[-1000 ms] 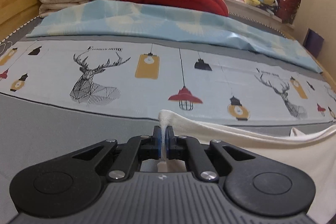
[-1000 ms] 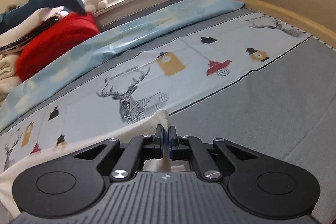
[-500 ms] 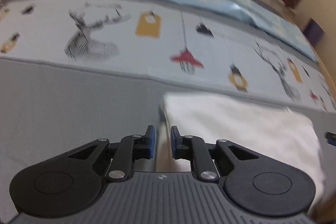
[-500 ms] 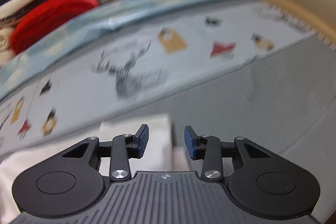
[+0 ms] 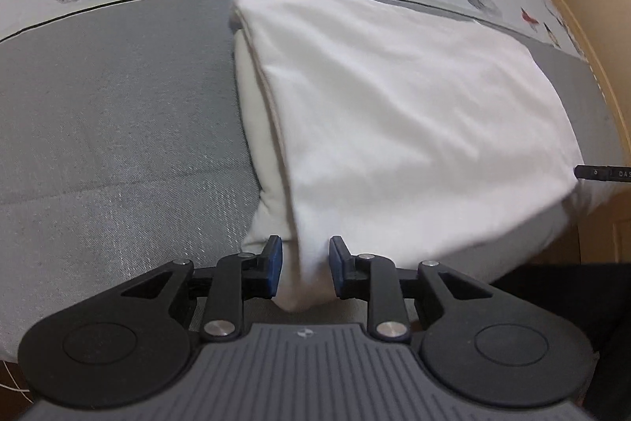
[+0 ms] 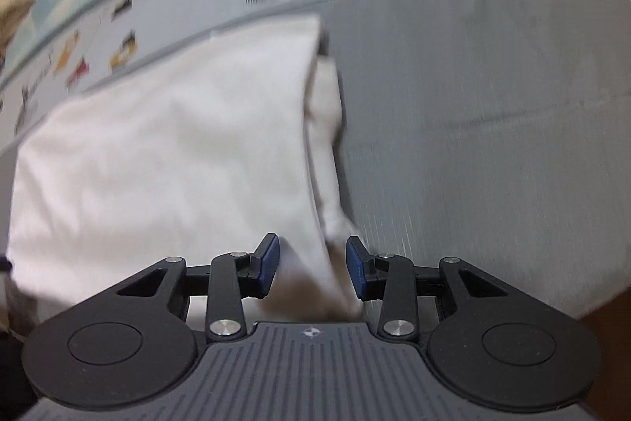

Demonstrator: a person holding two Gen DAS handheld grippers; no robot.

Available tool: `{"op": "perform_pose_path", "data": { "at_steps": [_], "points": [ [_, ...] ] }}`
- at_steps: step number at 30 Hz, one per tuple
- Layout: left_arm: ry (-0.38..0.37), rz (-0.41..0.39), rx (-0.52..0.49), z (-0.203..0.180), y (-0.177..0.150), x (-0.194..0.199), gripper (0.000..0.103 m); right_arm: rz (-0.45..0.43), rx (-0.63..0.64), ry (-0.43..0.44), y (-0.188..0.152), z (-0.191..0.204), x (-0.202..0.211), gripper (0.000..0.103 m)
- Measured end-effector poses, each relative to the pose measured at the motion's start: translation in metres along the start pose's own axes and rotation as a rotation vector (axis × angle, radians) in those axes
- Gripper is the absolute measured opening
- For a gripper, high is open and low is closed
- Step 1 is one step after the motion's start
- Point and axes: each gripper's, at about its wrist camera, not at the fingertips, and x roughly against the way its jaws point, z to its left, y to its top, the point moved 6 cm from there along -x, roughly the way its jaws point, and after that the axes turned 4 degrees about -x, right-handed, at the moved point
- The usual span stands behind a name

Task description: Fold small clothes

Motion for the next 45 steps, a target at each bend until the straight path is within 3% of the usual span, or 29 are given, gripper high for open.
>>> {"op": "perform_pose_path", "data": {
  "at_steps": [2,4,8,10,13,15,17,19,21,23,26,28,30,32,34,36,39,41,43,45],
  "points": [
    [0.003,0.0,-0.015,-0.003,-0.003,0.002,0.007,0.025,0.035,-0.011,-0.009,0.002,0.0,0.035],
    [0.018,-0.018,-0.033,-0.003,-0.004,0.009,0.003,0.032,0.072,-0.008,-0.015,0.006,0.003,0.003],
    [0.011,-0.067,-0.016,0.003,-0.004,0.025,0.002,-0.049,-0.003,0.035,-0.007,-0.002,0.03,0.002],
    [0.037,0.006,-0.031,0.005,-0.009,0.015,0.0,-0.07,-0.04,0.062,-0.003,-0.008,0.038,0.002],
    [0.137,0.16,-0.1,0.005,-0.024,-0.011,0.0,0.024,-0.009,-0.02,-0.014,-0.015,0.02,0.0],
    [0.139,0.151,-0.092,0.007,-0.021,-0.01,0.001,0.093,0.048,-0.114,-0.023,-0.016,0.004,0.0],
    [0.099,0.038,-0.059,0.008,-0.005,0.007,0.002,0.09,0.069,-0.16,-0.022,-0.017,0.001,0.002],
    [0.042,-0.057,-0.006,0.009,0.007,0.022,0.002,0.006,0.048,-0.121,-0.011,-0.014,0.014,0.003],
    [-0.004,-0.096,0.015,0.004,0.015,0.026,0.002,-0.105,0.024,-0.059,0.002,-0.008,0.03,0.003],
    [-0.024,-0.083,-0.023,-0.009,0.017,0.022,0.002,-0.172,0.008,0.016,0.009,-0.001,0.038,0.003],
    [0.016,0.011,-0.106,-0.02,0.009,0.002,0.006,-0.127,0.031,0.072,0.009,0.009,0.026,0.006],
    [0.091,0.121,-0.124,-0.014,-0.004,-0.015,0.006,-0.043,0.085,0.008,0.0,0.012,0.008,0.01],
    [0.131,0.161,-0.112,-0.006,-0.008,-0.021,0.01,0.059,0.124,-0.071,-0.013,0.01,-0.011,0.01],
    [0.095,0.092,-0.05,0.001,0.001,-0.01,0.01,0.098,0.125,-0.087,-0.018,0.008,-0.016,0.01],
    [0.052,0.013,0.009,0.008,0.01,0.001,0.012,0.039,0.121,-0.063,-0.01,0.011,-0.006,0.01],
    [0.037,-0.062,0.074,0.019,0.018,0.01,0.02,-0.007,0.103,-0.021,-0.004,0.012,0.003,0.017],
    [0.031,-0.107,0.153,0.027,0.026,0.009,0.029,0.068,0.114,-0.097,-0.012,0.001,-0.012,0.02],
    [0.022,-0.134,0.192,0.03,0.028,0.008,0.036,0.105,0.13,-0.175,-0.015,-0.004,-0.021,0.03],
    [-0.003,-0.155,0.237,0.034,0.031,0.004,0.047,0.051,0.09,-0.148,-0.005,-0.005,-0.011,0.03],
    [-0.029,-0.146,0.272,0.037,0.038,-0.004,0.049,-0.025,0.05,-0.096,0.006,-0.006,0.006,0.03]
  ]
}}
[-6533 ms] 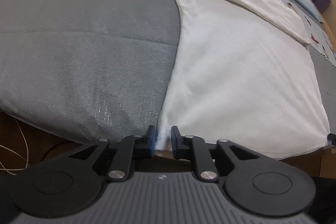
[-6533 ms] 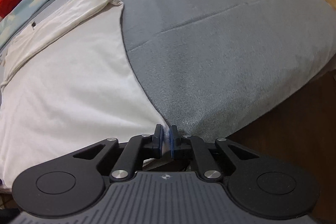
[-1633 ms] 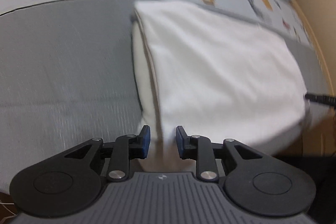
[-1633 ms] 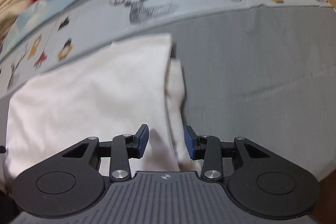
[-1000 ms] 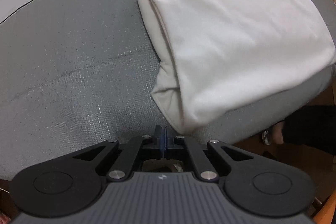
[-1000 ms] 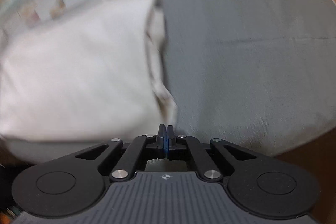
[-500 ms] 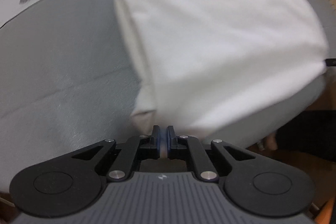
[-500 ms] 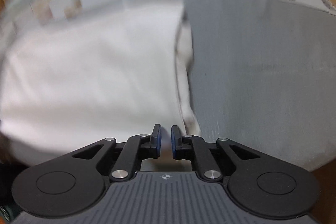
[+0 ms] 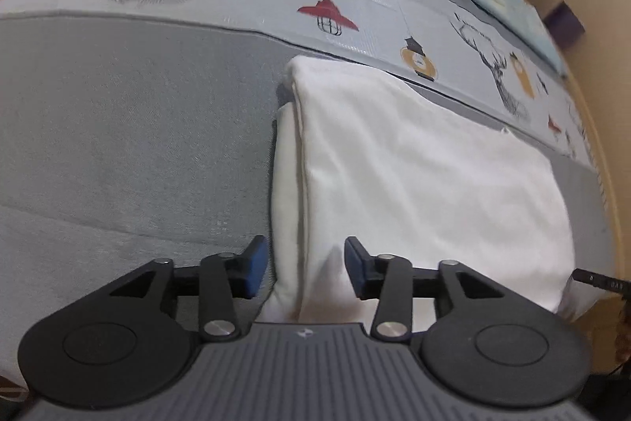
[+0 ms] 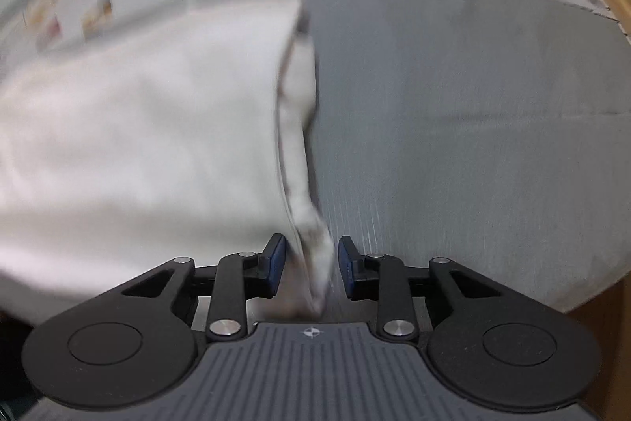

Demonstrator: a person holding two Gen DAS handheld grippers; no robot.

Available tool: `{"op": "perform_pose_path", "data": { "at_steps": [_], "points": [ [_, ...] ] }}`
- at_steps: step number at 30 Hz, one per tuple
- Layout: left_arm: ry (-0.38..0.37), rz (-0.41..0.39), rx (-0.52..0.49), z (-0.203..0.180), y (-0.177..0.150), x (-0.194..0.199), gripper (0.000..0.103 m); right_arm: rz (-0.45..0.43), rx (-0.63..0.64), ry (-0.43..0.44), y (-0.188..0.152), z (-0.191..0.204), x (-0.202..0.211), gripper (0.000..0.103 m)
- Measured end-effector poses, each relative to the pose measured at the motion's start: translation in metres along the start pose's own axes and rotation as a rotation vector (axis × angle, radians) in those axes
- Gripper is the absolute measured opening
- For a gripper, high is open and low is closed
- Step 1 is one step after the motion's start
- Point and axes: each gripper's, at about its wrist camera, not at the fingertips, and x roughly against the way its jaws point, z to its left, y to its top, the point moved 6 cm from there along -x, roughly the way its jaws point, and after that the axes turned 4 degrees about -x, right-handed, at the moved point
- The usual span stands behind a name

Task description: Fold small clothes

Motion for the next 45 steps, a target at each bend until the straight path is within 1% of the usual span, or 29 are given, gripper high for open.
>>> {"op": "perform_pose_path", "data": {
  "at_steps": [1,3,4,8,11,12,13,14,15,16,17,19,20,21,22,24,25,26,28,31,32,35,37,40,45],
  "points": [
    [0.003,0.009,0.009,-0.001,0.002,-0.007,0.049,-0.034,-0.019,0.016,0.004,-0.001,0.006,0.03],
    [0.025,0.026,0.008,-0.001,0.002,-0.015,0.049,-0.076,-0.042,0.018,0.013,-0.004,0.009,0.031],
    [0.033,0.034,0.006,-0.002,0.002,-0.019,0.049,-0.083,-0.048,0.014,0.019,-0.004,0.009,0.031],
    [0.044,0.066,-0.012,-0.001,0.003,-0.037,0.049,-0.087,-0.074,0.0,0.022,-0.008,0.008,0.031],
    [0.036,0.076,-0.038,0.0,0.004,-0.043,0.047,-0.104,-0.092,-0.006,0.028,-0.012,0.01,0.031],
    [0.033,0.074,-0.05,-0.001,0.004,-0.043,0.038,-0.11,-0.101,-0.007,0.029,-0.009,0.006,0.031],
    [0.019,0.074,-0.062,-0.002,0.004,-0.044,0.02,-0.113,-0.11,-0.008,0.03,-0.008,0.006,0.031],
    [0.005,0.07,-0.073,-0.004,0.004,-0.044,0.013,-0.116,-0.119,-0.009,0.032,-0.008,0.005,0.031],
    [0.008,0.057,-0.101,-0.007,0.004,-0.041,0.01,-0.117,-0.129,-0.011,0.033,-0.007,0.005,0.031],
    [0.023,0.045,-0.127,-0.008,0.005,-0.039,0.009,-0.118,-0.136,-0.012,0.034,-0.006,0.004,0.031],
    [0.04,0.03,-0.141,-0.007,0.005,-0.036,0.009,-0.121,-0.141,-0.013,0.035,-0.004,0.004,0.031],
    [0.081,-0.006,-0.111,0.001,0.009,-0.027,0.008,-0.131,-0.145,-0.015,0.037,0.0,0.005,0.031],
    [0.114,-0.017,-0.098,0.008,0.011,-0.022,0.008,-0.138,-0.148,-0.016,0.038,0.003,0.006,0.031],
    [0.161,-0.024,-0.087,0.016,0.011,-0.015,0.008,-0.143,-0.152,-0.014,0.04,0.004,0.006,0.031],
    [0.221,-0.023,-0.098,0.023,0.009,-0.01,0.008,-0.148,-0.16,-0.011,0.042,0.007,0.007,0.031],
    [0.365,0.003,-0.124,0.041,0.002,-0.002,0.008,-0.156,-0.178,-0.001,0.044,0.011,0.008,0.031],
    [0.413,0.018,-0.124,0.05,-0.001,0.003,0.008,-0.159,-0.185,0.005,0.046,0.014,0.008,0.031],
    [0.45,0.03,-0.124,0.058,-0.004,0.008,0.008,-0.162,-0.188,0.013,0.047,0.018,0.009,0.031],
    [0.475,0.031,-0.111,0.064,-0.004,0.016,0.008,-0.167,-0.179,0.025,0.048,0.025,0.009,0.031],
    [0.439,-0.016,-0.075,0.056,0.001,0.033,0.007,-0.173,-0.148,0.037,0.049,0.035,0.01,0.031],
    [0.408,-0.037,-0.062,0.048,0.005,0.038,0.007,-0.174,-0.141,0.04,0.049,0.036,0.011,0.031],
    [0.253,-0.097,-0.027,0.016,0.017,0.051,0.007,-0.187,-0.132,0.049,0.048,0.035,0.016,0.031],
    [0.151,-0.129,-0.038,-0.018,0.026,0.056,0.007,-0.192,-0.134,0.053,0.046,0.031,0.018,0.031],
    [0.019,-0.159,-0.088,-0.078,0.031,0.057,0.007,-0.197,-0.134,0.056,0.043,0.024,0.02,0.031],
    [-0.166,-0.158,-0.155,-0.188,0.025,0.038,0.007,-0.201,-0.133,0.063,0.04,0.014,0.023,0.031]
  ]
}}
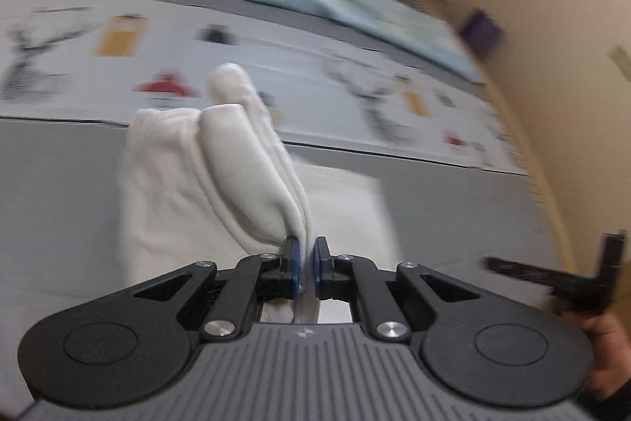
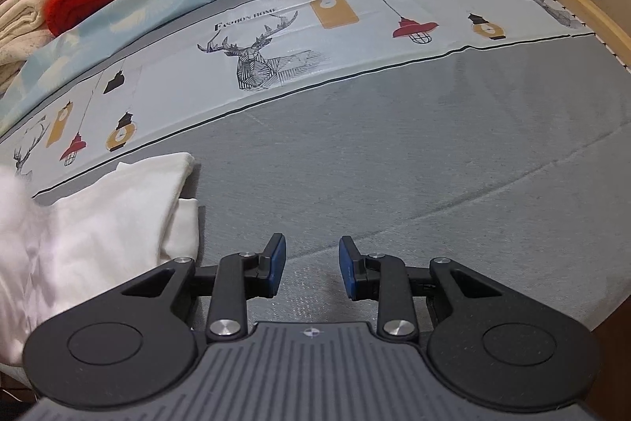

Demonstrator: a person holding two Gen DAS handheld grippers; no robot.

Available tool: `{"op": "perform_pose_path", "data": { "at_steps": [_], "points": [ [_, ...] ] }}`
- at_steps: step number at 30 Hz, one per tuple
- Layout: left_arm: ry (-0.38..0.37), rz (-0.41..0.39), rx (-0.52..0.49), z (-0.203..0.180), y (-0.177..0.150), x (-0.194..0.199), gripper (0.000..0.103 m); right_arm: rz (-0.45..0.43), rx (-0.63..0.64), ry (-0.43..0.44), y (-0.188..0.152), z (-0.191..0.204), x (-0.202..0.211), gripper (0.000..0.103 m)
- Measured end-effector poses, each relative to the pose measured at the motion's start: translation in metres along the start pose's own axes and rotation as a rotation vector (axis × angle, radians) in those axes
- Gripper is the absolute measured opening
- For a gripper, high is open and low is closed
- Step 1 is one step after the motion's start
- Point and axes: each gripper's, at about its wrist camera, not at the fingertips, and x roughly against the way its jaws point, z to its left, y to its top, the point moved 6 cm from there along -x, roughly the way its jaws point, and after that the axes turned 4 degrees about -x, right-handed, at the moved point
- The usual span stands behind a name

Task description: Fold small clothes

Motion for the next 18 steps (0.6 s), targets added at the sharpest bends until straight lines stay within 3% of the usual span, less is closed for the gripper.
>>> {"op": "perform_pose_path", "data": {
  "at_steps": [4,8,14,18],
  "points": [
    [-0.1,0.013,-0.029,-0.07,-0.001,-0.04,0.009,-0.002,-0.014,0.018,0.001,0.001,0.0,0.031],
    [-0.234,0.004,-0.01,-0.104,0.003,-0.058,0.014,-0.002,-0.023,0.064,0.0,0.012,-0.001,0.031],
    [-0.152,0.016,0.01,-0.057,0.008,-0.045,0.014,0.044,-0.009,0.197,-0.003,0.039,-0.008,0.031],
    [-0.042,0.12,-0.024,-0.013,-0.005,-0.043,0.014,0.141,-0.015,0.289,-0.011,0.062,-0.021,0.033]
  ]
}}
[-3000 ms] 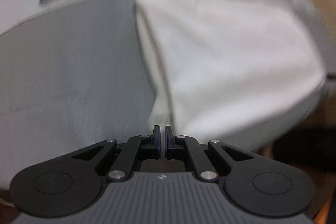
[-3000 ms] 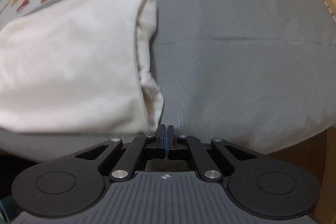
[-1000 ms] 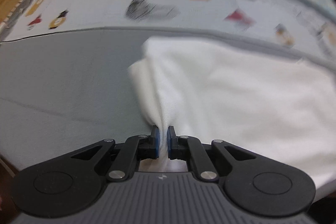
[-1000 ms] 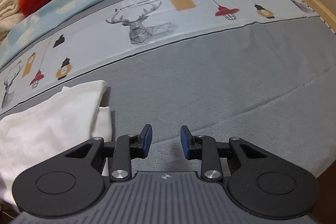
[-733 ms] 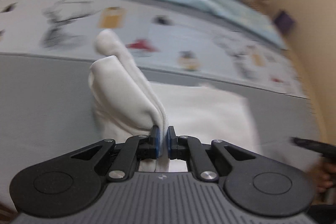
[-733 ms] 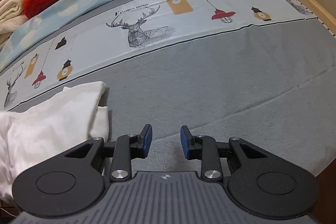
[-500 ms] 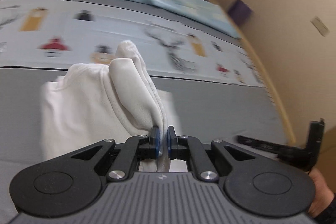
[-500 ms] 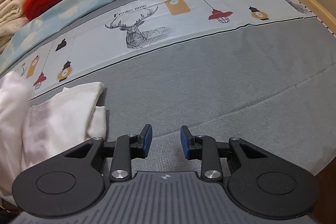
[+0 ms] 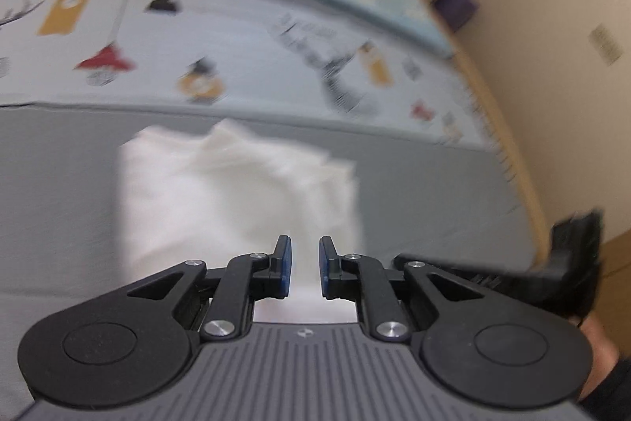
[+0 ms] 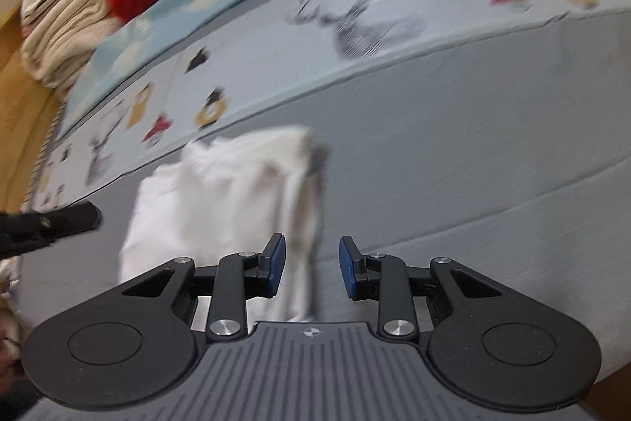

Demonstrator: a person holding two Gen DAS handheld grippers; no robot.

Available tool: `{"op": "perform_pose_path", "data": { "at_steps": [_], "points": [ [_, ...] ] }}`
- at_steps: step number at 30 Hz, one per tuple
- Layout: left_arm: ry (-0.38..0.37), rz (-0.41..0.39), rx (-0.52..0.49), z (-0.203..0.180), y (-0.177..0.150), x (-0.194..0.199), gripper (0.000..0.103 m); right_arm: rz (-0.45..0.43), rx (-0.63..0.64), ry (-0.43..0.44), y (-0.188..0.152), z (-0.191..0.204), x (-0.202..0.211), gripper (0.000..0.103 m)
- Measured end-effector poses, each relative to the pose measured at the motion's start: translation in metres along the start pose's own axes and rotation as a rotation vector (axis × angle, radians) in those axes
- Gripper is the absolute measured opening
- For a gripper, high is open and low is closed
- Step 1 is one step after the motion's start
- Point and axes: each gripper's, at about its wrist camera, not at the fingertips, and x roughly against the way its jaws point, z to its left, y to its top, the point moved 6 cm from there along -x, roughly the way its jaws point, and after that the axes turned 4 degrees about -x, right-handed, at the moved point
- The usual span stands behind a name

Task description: Fold small clothes

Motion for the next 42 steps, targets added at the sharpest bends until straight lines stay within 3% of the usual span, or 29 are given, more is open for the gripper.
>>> {"op": "perform_pose_path", "data": {
  "at_steps": [4,6,8,9,10,16,18,20,22,24,28,31,37,38,39,41,42],
  "points": [
    [0.049,0.108,-0.107,0.023,-0.028,0.003,0.014,0.142,0.028,0.041,-0.02,0.023,-0.027,0.037],
    [0.067,0.135,-0.147,0.028,-0.037,0.003,0.014,0.229,0.05,0.022,-0.036,0.031,-0.042,0.038],
    [0.061,0.149,-0.165,0.03,-0.041,-0.002,0.014,0.257,0.091,-0.006,-0.044,0.038,-0.046,0.035],
    [0.05,0.15,-0.172,0.029,-0.041,-0.002,0.014,0.243,0.108,-0.006,-0.043,0.041,-0.042,0.02],
    [0.034,0.153,-0.179,0.03,-0.043,-0.001,0.014,0.225,0.109,0.011,-0.041,0.043,-0.037,0.014],
    [-0.034,0.217,-0.276,0.017,-0.064,-0.015,0.017,0.057,0.087,0.213,-0.021,0.044,0.028,0.01],
    [-0.006,0.284,-0.31,0.021,-0.077,-0.029,0.017,0.083,0.153,0.119,-0.028,0.033,0.027,0.01],
    [0.038,0.349,-0.338,0.028,-0.089,-0.044,0.017,0.154,0.192,-0.005,-0.042,0.017,0.012,0.01],
    [0.061,0.383,-0.362,0.034,-0.096,-0.051,0.017,0.215,0.248,-0.076,-0.05,0.011,0.001,0.012],
    [0.023,0.353,-0.334,0.038,-0.092,-0.046,0.017,0.154,0.247,-0.089,-0.04,0.01,0.004,0.015],
    [-0.036,0.253,-0.272,0.048,-0.074,-0.027,0.017,-0.032,0.034,0.046,-0.004,0.002,0.015,0.029],
    [-0.035,0.195,-0.225,0.061,-0.064,-0.018,0.017,-0.095,-0.058,0.045,0.012,0.002,-0.001,0.032],
    [-0.011,0.139,-0.175,0.072,-0.049,-0.007,0.017,-0.095,-0.121,0.057,0.027,0.007,-0.048,0.036],
    [-0.009,0.134,-0.169,0.07,-0.046,-0.006,0.017,-0.08,-0.118,0.049,0.028,0.007,-0.056,0.034],
    [-0.008,0.126,-0.164,0.072,-0.043,-0.005,0.017,-0.066,-0.105,0.043,0.029,0.01,-0.06,0.007],
    [-0.013,0.103,-0.153,0.072,-0.037,-0.003,0.017,-0.125,-0.076,0.029,0.038,0.015,-0.058,0.003],
    [-0.018,0.093,-0.144,0.072,-0.034,-0.004,0.017,-0.215,-0.086,0.045,0.048,0.017,-0.046,0.003]
  ]
}}
